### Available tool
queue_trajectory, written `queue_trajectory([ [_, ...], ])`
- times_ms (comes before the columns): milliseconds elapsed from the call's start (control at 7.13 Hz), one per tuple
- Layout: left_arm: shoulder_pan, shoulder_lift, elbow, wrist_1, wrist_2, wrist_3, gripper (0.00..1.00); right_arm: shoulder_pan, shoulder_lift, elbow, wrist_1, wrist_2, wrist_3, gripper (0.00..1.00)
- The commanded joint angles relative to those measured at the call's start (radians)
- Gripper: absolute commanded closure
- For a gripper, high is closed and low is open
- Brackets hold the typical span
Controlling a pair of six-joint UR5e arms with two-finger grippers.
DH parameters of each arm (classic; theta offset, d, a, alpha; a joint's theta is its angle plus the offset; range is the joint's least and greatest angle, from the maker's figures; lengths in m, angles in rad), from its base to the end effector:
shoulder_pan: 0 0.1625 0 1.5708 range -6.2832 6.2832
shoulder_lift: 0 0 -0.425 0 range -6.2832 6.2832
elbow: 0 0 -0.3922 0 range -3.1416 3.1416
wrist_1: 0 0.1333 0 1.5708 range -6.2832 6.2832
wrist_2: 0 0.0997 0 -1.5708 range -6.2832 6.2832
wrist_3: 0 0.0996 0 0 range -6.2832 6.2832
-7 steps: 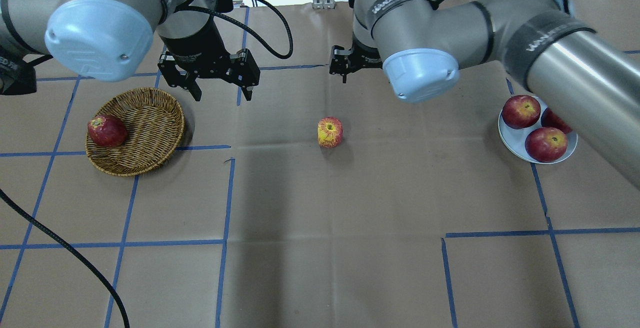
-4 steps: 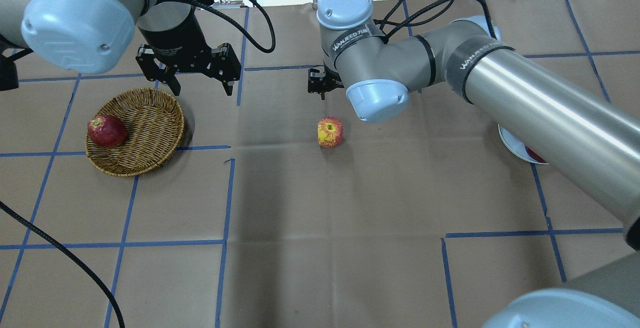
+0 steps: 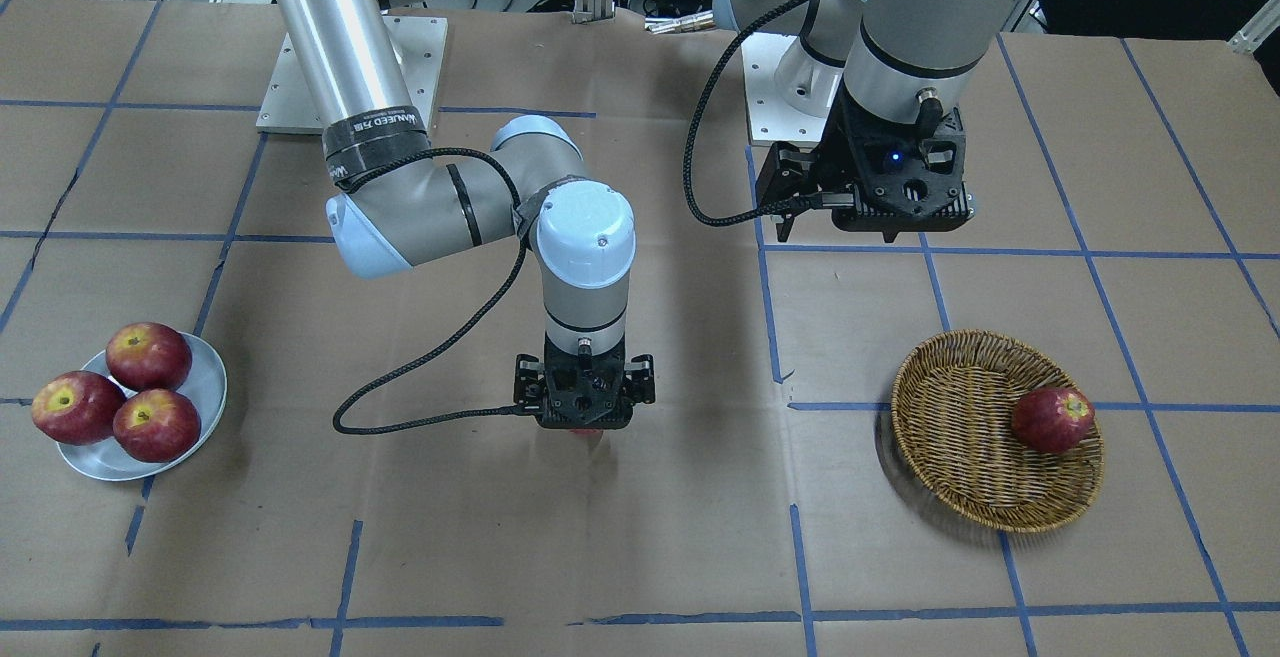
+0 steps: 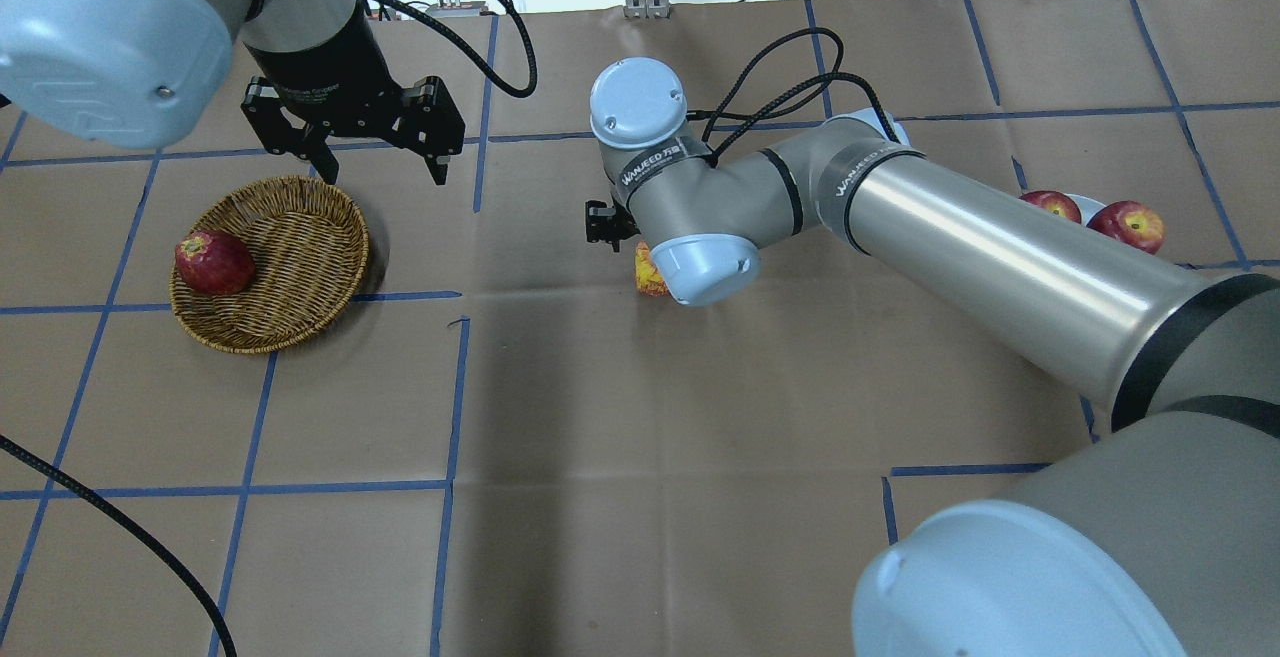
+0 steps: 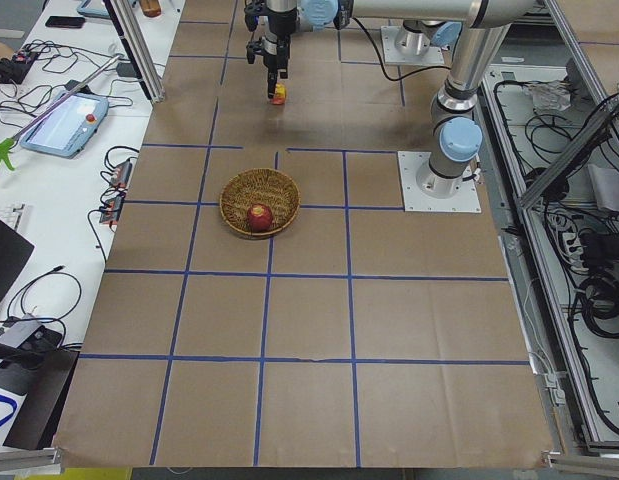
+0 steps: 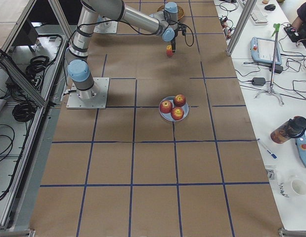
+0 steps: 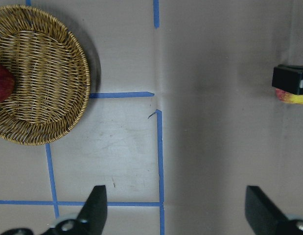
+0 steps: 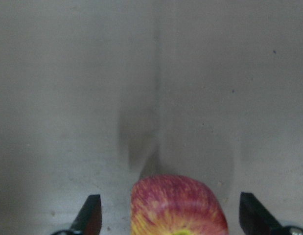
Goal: Transfer apple from basket to plate
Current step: 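Lower the right gripper onto the apple and close it while the left arm withdraws, then lift the apple with the right gripper and carry it over the white plate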
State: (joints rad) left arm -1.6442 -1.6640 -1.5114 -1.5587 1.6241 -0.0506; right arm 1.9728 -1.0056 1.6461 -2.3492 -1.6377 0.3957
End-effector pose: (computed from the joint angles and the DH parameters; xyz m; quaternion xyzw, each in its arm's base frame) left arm -0.1664 -0.5182 0.4708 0.0117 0.9995 0.0092 0.0273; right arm 0.3726 -0.5528 0.2023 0.0008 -0.9971 0.0764 0.0040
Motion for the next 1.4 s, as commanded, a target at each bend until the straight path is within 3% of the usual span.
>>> queue_trajectory([
  [0,0.001,0.003,-0.010,-0.004,0.008,0.000,0.01,0.001,0.004,0.092,-0.111,0.006,-0.005,0.00],
  [140,0.006,0.004,-0.003,-0.006,0.008,0.005,0.01,0.001,0.005,0.092,-0.111,0.012,-0.003,0.10],
  [280,0.006,0.004,-0.006,-0.008,0.008,0.005,0.01,0.001,0.004,0.090,-0.110,0.013,-0.003,0.36],
  [421,0.007,0.007,-0.019,-0.008,0.008,0.005,0.01,0.000,-0.001,0.084,-0.111,0.012,-0.001,0.43],
  [701,0.006,0.007,-0.012,-0.008,0.008,0.005,0.01,-0.028,-0.037,0.052,-0.090,0.010,-0.001,0.43],
  [981,0.006,0.004,-0.004,-0.006,0.000,0.005,0.01,-0.090,-0.140,0.035,0.040,0.009,-0.020,0.42],
  [1262,0.006,0.001,0.002,-0.006,0.003,0.005,0.01,-0.252,-0.233,0.067,0.141,0.010,-0.220,0.42],
])
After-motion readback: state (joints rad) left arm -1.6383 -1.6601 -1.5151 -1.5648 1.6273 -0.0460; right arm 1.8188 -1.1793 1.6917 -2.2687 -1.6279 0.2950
